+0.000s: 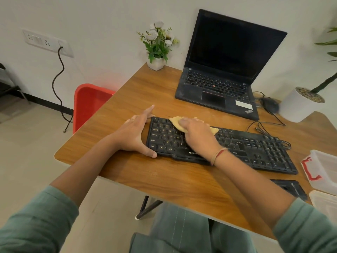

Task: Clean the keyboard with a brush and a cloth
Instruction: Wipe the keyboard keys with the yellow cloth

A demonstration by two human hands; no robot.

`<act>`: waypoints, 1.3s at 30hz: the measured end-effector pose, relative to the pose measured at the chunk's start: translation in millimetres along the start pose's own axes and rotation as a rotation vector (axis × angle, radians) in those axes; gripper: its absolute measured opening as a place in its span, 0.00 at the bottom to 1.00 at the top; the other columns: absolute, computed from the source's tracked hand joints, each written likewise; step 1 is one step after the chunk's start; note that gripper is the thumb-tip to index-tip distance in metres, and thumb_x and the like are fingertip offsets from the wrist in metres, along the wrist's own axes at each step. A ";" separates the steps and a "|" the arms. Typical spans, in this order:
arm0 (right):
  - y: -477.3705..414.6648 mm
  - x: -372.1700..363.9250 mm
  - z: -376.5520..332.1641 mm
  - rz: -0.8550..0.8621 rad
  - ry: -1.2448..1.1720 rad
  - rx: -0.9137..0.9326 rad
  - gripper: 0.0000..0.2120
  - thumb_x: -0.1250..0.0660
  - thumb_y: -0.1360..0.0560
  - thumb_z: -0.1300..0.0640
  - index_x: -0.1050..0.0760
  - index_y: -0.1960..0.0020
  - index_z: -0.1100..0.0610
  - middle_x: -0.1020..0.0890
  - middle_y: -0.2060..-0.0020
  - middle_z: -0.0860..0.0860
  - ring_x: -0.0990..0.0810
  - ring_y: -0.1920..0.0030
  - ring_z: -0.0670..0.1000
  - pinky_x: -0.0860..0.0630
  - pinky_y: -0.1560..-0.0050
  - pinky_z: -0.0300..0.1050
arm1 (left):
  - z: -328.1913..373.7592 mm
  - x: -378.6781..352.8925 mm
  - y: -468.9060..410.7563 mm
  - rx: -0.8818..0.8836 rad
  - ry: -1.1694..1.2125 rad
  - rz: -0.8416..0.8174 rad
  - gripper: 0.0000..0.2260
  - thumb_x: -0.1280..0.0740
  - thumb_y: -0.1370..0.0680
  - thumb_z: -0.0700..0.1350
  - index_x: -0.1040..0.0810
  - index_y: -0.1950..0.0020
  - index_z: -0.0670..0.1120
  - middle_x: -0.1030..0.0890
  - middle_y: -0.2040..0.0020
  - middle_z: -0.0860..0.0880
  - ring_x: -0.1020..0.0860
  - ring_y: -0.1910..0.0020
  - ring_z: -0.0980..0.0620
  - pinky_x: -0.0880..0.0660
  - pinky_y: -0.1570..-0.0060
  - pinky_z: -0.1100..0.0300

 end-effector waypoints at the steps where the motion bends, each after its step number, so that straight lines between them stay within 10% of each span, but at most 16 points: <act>1: 8.4 -4.7 -13.5 0.016 0.015 0.030 0.21 0.45 0.22 0.67 0.30 0.31 0.56 0.26 0.33 0.53 0.26 0.35 0.53 0.31 0.34 0.45 | -0.4 0.0 -0.4 0.001 0.000 0.001 0.67 0.26 0.50 0.72 0.61 0.22 0.57 0.40 0.24 0.51 0.41 0.27 0.50 0.44 0.26 0.49; 6: 37.1 -4.0 -44.5 -0.118 -0.101 0.284 0.26 0.44 0.24 0.71 0.32 0.29 0.55 0.30 0.30 0.51 0.30 0.31 0.49 0.39 0.29 0.38 | -0.7 -0.6 -0.7 -0.002 0.013 -0.006 0.66 0.26 0.49 0.72 0.61 0.22 0.57 0.40 0.24 0.51 0.41 0.27 0.50 0.45 0.29 0.55; 12: -2.5 34.1 5.3 0.193 -0.044 -0.041 0.20 0.42 0.22 0.68 0.26 0.34 0.54 0.20 0.41 0.52 0.22 0.50 0.49 0.26 0.50 0.37 | 2.3 1.1 1.1 -0.005 0.008 0.015 0.66 0.27 0.50 0.72 0.60 0.22 0.56 0.39 0.24 0.51 0.41 0.27 0.50 0.45 0.27 0.51; 16: 1.8 -7.9 -19.2 0.025 0.056 -0.074 0.17 0.47 0.21 0.66 0.26 0.38 0.58 0.22 0.39 0.56 0.27 0.36 0.54 0.39 0.28 0.51 | 2.0 0.4 1.2 0.002 0.000 0.013 0.66 0.26 0.50 0.71 0.60 0.22 0.57 0.39 0.24 0.51 0.40 0.28 0.50 0.44 0.28 0.53; 25: 32.7 -9.6 -51.9 0.008 0.078 0.023 0.16 0.47 0.22 0.67 0.30 0.36 0.60 0.26 0.35 0.57 0.30 0.33 0.56 0.40 0.29 0.48 | 2.3 0.6 1.1 0.006 -0.019 0.018 0.66 0.27 0.50 0.72 0.60 0.22 0.57 0.39 0.24 0.50 0.40 0.27 0.48 0.45 0.27 0.49; 35: 37.0 32.9 -29.2 -0.283 -0.461 -0.028 0.12 0.42 0.19 0.59 0.23 0.42 0.51 0.20 0.64 0.50 0.26 0.70 0.47 0.31 0.72 0.36 | 3.4 0.8 2.0 -0.018 -0.016 0.013 0.65 0.28 0.49 0.72 0.59 0.22 0.56 0.39 0.24 0.50 0.41 0.27 0.49 0.49 0.25 0.47; 39: 3.7 68.6 14.8 0.192 -0.676 -0.246 0.11 0.42 0.20 0.60 0.22 0.46 0.51 0.20 0.61 0.51 0.25 0.65 0.50 0.30 0.67 0.40 | 2.7 0.2 2.2 -0.020 -0.019 0.017 0.65 0.28 0.50 0.72 0.58 0.22 0.56 0.39 0.24 0.50 0.40 0.27 0.49 0.46 0.27 0.50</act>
Point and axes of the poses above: each hand's wrist, its own y-axis away from the middle knuckle, its own x-axis out of the back of the hand, z = x × y, the point moved 4 cm from there along -y, towards the middle knuckle
